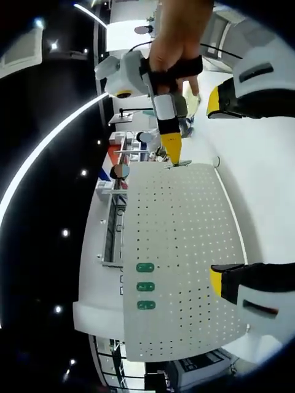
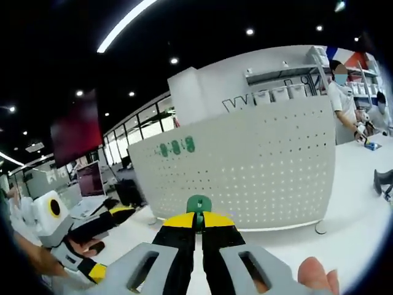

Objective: Insert the hook assembly into the mounting plate slot until the hook locks in place.

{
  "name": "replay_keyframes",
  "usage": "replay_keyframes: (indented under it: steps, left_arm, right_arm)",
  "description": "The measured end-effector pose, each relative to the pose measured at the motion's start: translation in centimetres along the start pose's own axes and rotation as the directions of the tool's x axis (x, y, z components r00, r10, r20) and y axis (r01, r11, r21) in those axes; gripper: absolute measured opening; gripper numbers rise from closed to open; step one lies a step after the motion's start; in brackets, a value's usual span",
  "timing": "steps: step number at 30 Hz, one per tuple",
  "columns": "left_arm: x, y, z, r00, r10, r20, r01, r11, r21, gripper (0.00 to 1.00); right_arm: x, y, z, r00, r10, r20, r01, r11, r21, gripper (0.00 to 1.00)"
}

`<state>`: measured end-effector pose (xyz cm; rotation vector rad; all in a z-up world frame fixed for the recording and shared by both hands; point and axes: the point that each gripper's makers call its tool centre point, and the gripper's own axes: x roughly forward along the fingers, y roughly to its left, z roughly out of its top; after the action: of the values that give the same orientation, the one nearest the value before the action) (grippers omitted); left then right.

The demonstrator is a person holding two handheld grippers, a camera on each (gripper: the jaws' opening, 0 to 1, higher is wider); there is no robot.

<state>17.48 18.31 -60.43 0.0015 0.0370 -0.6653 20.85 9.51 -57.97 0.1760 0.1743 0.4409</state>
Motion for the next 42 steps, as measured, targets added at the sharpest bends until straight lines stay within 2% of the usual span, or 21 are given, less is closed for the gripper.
replay_keyframes:
  steps: [6,15,20,26,28,37,42]
  left_arm:
    - [-0.9,1.1,0.4,1.0,0.013,-0.006,-0.013,1.0,-0.026,1.0]
    - [-1.6,1.8,1.1,1.0,0.006,0.007,-0.006,0.999,-0.032,1.0]
    - [-1.7,2.4,1.7,0.999,-0.036,0.021,0.037,0.998,-0.047,1.0]
    - [-1.9,4.2,2.0,0.999,-0.035,0.028,0.037,0.998,-0.053,1.0]
    - [-2.0,4.2,2.4,0.997,-0.064,0.044,0.067,0.996,-0.065,1.0]
    - [-1.9,5.0,3.0,0.993,-0.106,0.043,0.11,0.99,-0.091,1.0]
    - [-2.0,5.3,3.3,0.991,-0.127,0.043,0.13,0.988,-0.086,1.0]
  right_arm:
    - [0.9,0.5,0.7,1.0,-0.018,0.015,0.019,0.998,-0.055,0.01]
    - [2.2,0.2,2.0,0.999,-0.027,0.032,0.029,0.997,-0.068,0.01]
    - [3.3,0.0,2.7,0.999,-0.033,0.037,0.036,0.996,-0.086,0.01]
    - [4.6,-0.2,3.0,0.999,-0.032,0.035,0.035,0.995,-0.095,0.01]
    - [5.0,-0.3,3.3,0.999,-0.033,0.037,0.036,0.995,-0.097,0.01]
    - [6.8,-0.5,5.3,0.996,-0.044,0.077,0.051,0.993,-0.102,0.01]
    - [8.1,-0.2,6.9,0.992,-0.057,0.114,0.074,0.987,-0.146,0.01]
